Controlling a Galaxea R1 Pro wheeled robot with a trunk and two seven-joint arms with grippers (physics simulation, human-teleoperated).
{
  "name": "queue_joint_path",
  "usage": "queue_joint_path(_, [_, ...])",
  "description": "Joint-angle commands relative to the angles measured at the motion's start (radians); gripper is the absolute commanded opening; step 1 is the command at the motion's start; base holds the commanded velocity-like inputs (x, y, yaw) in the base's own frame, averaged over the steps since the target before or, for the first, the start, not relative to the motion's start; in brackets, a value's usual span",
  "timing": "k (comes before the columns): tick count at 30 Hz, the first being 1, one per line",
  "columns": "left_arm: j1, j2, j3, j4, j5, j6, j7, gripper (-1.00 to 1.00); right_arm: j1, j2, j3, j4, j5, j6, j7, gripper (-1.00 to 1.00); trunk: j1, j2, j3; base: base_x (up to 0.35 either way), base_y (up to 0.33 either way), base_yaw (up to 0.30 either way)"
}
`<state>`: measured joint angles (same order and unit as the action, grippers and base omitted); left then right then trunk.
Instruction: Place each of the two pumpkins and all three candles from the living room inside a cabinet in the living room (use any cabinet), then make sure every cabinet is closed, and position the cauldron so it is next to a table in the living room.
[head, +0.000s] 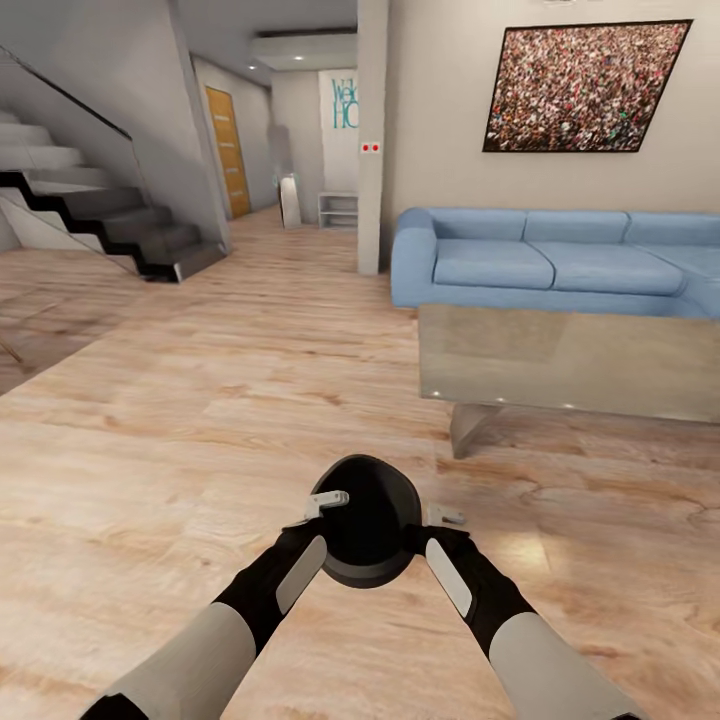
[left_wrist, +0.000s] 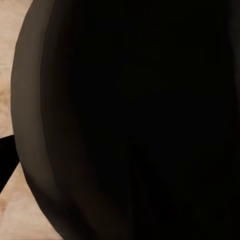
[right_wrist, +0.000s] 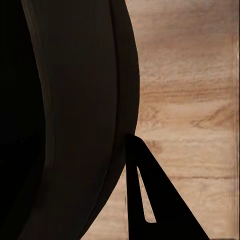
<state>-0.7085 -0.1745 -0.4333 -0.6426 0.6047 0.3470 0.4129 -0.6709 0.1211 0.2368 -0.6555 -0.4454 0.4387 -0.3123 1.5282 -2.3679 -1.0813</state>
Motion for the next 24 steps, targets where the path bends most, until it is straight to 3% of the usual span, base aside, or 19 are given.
queue_joint_path(1, [-0.001,0.0,-0.004,-0.002,0.015,0.0,0.006,-1.0,-0.001,0.0,0.006,-0.009,-0.035,-0.005,-0.005,-1.0,0.0,-0.001,-0.001,0.0,0.0,-0.276])
queue_joint_path(7, [0.0,0.0,-0.004,-0.002,0.015,0.0,0.006,-1.0,-0.001,0.0,0.007,-0.01,-0.035,-0.006,-0.005,-1.0,0.0,-0.001,-0.001,0.064,0.0,-0.113])
queue_joint_path(24, [-0.001,0.0,-0.004,-0.002,0.015,0.0,0.006,-1.0,-0.001,0.0,0.006,-0.01,-0.035,-0.006,-0.005,-1.0,0.0,-0.001,-0.001,0.291,0.0,-0.001])
